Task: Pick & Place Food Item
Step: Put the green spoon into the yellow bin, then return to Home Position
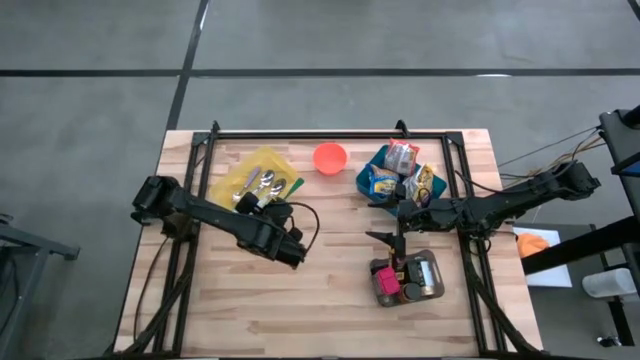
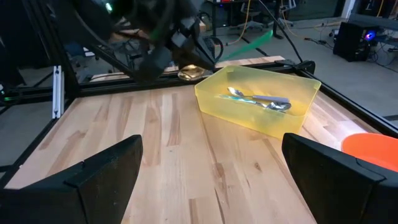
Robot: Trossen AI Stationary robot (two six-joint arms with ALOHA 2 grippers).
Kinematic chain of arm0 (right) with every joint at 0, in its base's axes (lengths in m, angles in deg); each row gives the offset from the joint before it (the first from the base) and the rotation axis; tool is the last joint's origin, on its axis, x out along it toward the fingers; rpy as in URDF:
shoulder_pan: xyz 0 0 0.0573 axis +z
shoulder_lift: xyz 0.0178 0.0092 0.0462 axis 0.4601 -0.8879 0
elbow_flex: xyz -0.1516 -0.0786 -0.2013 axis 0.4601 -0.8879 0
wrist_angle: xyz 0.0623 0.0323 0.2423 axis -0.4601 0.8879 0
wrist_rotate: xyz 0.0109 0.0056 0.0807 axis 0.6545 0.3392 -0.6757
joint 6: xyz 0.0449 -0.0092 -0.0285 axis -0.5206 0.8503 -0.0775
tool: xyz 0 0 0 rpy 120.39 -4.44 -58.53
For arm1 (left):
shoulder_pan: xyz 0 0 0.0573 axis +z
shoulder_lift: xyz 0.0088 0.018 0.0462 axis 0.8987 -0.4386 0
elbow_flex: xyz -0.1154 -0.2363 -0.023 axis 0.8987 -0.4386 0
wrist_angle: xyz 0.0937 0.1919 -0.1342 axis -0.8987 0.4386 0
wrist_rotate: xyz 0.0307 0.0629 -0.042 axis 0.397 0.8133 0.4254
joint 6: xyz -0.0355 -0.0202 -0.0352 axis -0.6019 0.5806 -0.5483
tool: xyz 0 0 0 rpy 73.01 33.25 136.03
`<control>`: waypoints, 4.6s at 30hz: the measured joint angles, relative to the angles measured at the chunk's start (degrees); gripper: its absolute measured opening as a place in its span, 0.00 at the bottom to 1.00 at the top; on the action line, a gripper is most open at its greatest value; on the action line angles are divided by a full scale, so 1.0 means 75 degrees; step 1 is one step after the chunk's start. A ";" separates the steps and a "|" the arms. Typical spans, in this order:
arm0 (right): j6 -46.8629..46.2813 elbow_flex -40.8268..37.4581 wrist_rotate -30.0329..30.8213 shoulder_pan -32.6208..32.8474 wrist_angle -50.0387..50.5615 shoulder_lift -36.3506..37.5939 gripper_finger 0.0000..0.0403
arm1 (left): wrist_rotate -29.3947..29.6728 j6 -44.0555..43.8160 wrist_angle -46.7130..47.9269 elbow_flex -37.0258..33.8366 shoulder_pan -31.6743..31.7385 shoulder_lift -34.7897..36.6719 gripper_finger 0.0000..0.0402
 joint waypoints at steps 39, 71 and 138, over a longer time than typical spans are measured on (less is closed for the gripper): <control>0.0003 -0.0001 -0.0001 0.0001 -0.0001 0.0000 0.95 | -0.1918 0.2713 -0.2635 -0.3068 0.3140 0.0000 0.02; 0.0000 0.0002 -0.0001 0.0001 -0.0001 0.0000 0.95 | -0.1866 0.2724 -0.2986 -0.3358 0.3137 0.1286 0.28; 0.0000 0.0002 -0.0001 -0.0002 0.0025 0.0003 0.95 | -0.2662 1.1228 -1.7706 -1.1039 0.1694 0.8131 0.28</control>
